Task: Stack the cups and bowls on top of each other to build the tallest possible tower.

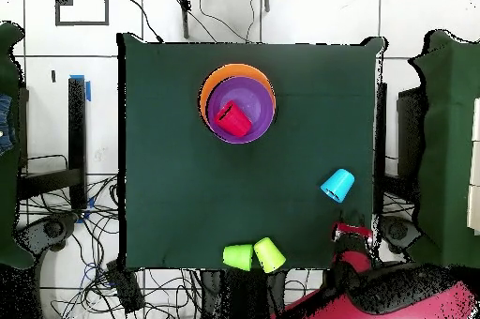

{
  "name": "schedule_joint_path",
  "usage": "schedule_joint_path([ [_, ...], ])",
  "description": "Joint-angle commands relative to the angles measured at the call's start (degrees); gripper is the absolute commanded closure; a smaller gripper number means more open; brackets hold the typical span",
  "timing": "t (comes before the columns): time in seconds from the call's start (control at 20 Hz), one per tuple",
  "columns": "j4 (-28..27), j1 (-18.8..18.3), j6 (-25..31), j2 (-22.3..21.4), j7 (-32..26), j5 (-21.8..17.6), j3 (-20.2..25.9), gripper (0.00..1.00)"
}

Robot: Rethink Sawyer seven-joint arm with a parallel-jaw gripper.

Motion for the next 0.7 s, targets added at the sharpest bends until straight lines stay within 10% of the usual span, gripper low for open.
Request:
schedule_joint_path([
  [0.05, -10.4, 1.7, 5.0, 1.2, 5.9, -7.5, 8.2, 0.00],
  [0.7, -11.1, 1.3, 13.4, -3.0, 11.9, -17.3, 14.2, 0.00],
])
